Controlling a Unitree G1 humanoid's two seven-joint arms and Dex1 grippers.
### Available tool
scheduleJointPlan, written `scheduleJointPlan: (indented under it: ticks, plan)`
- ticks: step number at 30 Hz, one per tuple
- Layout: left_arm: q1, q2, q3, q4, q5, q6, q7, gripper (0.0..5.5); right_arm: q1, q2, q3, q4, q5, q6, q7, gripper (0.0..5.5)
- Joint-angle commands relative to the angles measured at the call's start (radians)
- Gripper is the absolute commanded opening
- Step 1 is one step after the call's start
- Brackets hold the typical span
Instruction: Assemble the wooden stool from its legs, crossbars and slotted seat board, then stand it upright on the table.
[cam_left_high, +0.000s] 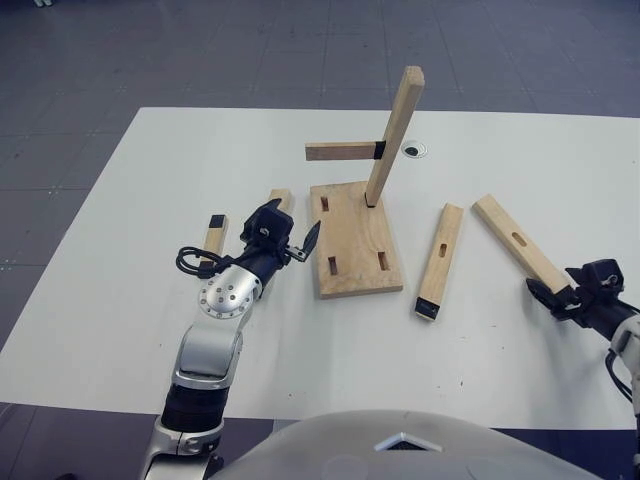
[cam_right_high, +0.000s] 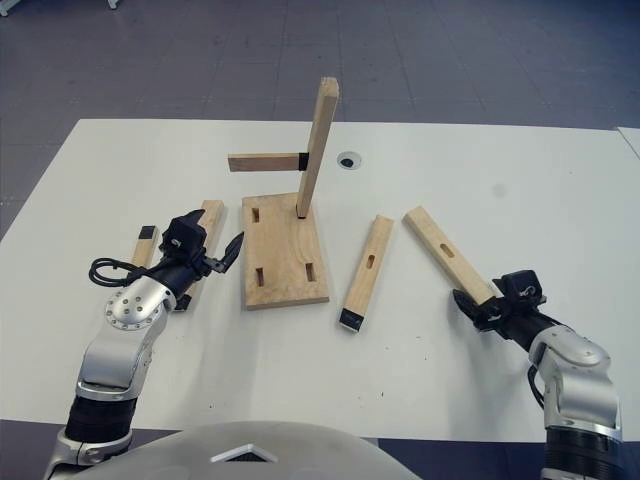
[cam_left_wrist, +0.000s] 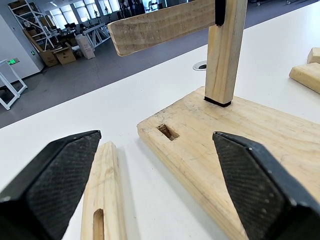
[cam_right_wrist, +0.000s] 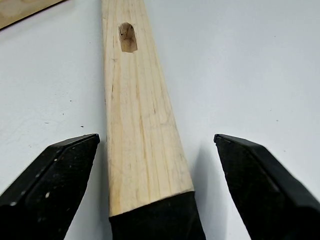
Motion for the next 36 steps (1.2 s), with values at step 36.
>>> scheduleJointPlan:
  ticks: [36]
  plan:
    - [-0.424, 0.002, 0.455, -0.022, -1.488, 0.556, 0.064, 4.99, -0.624, 0.374, 0.046, -0.48, 1.146, 0.618, -0.391, 2.02]
